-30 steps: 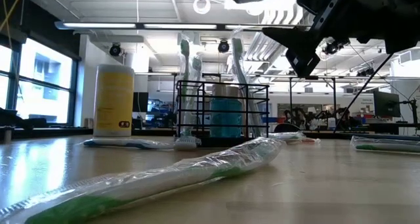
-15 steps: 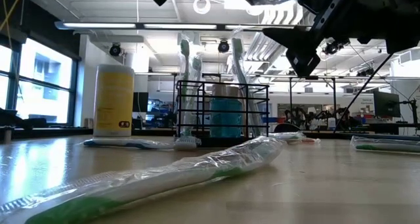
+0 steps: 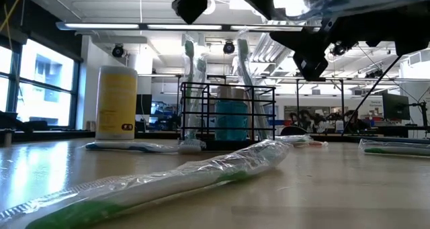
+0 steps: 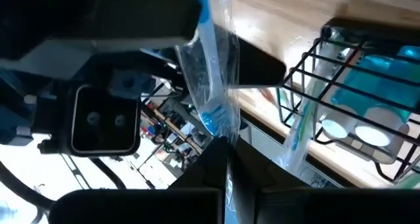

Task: Pick & Place toothbrushing station
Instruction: Put the blue toothbrush into the wire organizer

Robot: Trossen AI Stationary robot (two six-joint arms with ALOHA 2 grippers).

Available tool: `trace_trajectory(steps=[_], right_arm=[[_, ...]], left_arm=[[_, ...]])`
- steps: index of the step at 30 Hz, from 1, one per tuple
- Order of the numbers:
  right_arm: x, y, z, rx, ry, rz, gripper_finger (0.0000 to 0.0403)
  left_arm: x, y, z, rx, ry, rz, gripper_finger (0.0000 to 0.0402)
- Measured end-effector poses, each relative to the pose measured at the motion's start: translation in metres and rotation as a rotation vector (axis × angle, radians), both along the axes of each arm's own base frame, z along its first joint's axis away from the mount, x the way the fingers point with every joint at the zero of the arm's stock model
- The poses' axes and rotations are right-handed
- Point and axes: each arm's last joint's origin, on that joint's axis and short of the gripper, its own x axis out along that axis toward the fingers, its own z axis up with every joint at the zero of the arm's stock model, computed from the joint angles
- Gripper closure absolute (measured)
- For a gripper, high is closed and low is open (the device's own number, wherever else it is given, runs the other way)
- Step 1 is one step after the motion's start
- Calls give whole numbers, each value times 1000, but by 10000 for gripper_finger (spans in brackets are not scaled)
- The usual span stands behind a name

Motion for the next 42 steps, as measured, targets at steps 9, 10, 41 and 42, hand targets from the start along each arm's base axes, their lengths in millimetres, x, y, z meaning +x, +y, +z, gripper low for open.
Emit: trace_trajectory(steps=[9, 10, 41, 42], right_arm=[[0, 0, -4, -65, 18, -5, 148], [0, -1, -4, -74, 16, -13, 155], [1, -3, -4, -247, -24, -61, 395], [0, -2, -4, -275, -34, -57, 395]], left_arm=[[0, -1, 0, 1, -24, 20, 402], [0, -1, 0, -6, -30, 23, 402], [-21, -24, 19, -174, -207, 55, 312], [-26, -25, 21, -220, -234, 75, 310]])
